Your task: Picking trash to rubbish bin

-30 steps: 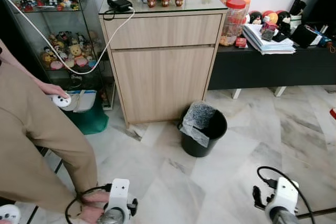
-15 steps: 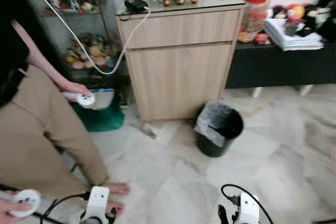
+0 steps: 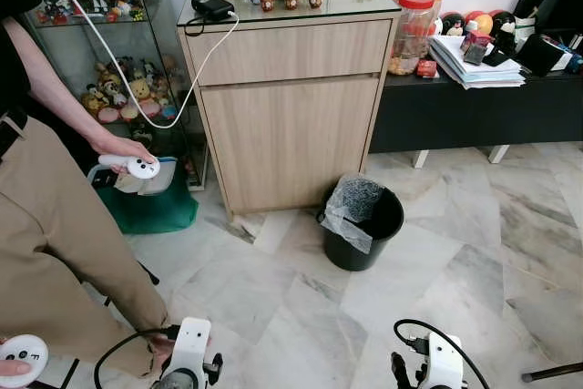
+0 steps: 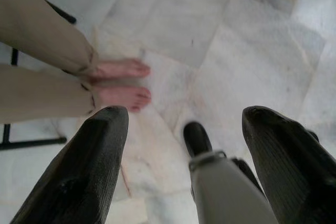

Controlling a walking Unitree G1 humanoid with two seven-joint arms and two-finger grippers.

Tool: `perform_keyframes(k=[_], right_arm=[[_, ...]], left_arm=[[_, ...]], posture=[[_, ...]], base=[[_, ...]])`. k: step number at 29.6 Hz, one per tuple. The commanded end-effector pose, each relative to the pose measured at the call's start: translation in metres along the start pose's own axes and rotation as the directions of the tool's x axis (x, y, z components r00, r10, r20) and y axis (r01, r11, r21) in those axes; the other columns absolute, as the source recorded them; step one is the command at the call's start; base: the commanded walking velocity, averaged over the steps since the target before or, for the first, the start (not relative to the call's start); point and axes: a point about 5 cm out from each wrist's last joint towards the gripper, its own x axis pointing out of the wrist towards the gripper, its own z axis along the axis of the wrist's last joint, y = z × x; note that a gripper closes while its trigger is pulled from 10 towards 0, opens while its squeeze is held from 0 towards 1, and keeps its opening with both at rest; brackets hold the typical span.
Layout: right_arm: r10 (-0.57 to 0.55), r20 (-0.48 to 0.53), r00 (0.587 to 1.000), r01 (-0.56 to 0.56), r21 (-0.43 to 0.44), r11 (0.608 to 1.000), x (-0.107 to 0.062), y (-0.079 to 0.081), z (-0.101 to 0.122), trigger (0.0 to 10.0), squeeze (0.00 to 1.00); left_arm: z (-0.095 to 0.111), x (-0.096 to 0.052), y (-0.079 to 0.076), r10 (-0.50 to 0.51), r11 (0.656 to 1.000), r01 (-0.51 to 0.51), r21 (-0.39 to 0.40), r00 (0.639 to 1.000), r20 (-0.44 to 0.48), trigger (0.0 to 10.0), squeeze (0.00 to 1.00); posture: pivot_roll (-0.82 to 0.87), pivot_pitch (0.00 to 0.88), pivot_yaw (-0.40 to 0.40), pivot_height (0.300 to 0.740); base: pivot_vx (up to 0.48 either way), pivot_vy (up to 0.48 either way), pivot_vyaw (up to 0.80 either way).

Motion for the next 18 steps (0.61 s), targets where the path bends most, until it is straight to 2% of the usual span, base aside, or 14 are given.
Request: perform_keyframes(k=[1,4,7,10,14,18], right_arm=[[-0.012,0.022,1.0,0.012,0.02,1.0,0.0,-0.003,0.004,10.0,0.0],[0.007,0.031,1.0,-0.007,0.025,1.0,0.002,0.003,0.007,10.0,0.0],[0.052,0.018,0.998,-0.052,-0.014,0.999,0.005,0.019,0.01,10.0,0.0],[0.056,0.033,0.998,-0.056,0.004,0.998,0.007,0.022,0.015,10.0,0.0],[0.044,0.032,0.999,-0.045,0.036,0.998,0.008,0.027,0.017,10.0,0.0],[0.046,0.026,0.999,-0.047,0.037,0.998,0.009,0.031,0.018,10.0,0.0]], left_arm=[[0.003,0.001,0.001,0.001,1.0,-0.001,-0.005,1.0,-0.004,10.0,0.0],[0.004,0.002,0.003,0.006,1.0,-0.006,0.007,1.0,-0.006,10.0,0.0],[0.012,0.003,0.01,0.029,1.0,-0.028,-0.006,0.999,0.02,10.0,0.0],[0.012,0.003,0.012,0.038,0.999,-0.038,-0.006,0.999,0.02,10.0,0.0],[0.008,0.001,0.025,0.077,0.997,-0.077,-0.02,0.997,-0.005,10.0,0.0],[0.009,0.001,0.031,0.091,0.996,-0.091,-0.02,0.996,-0.011,10.0,0.0]], posture=[[-0.15,0.0,0.0,0.74],[-0.1,0.003,-0.035,0.74],[-0.07,0.0,-0.018,0.74],[-0.07,0.0,0.0,0.74],[-0.06,0.0,0.032,0.74],[-0.06,0.0,0.042,0.74]], base=[[0.0,0.0,0.0],[0.0,0.0,0.0],[0.0,0.0,0.0],[0.0,0.0,0.0],[0.0,0.0,0.0],[0.0,0.0,0.0]])
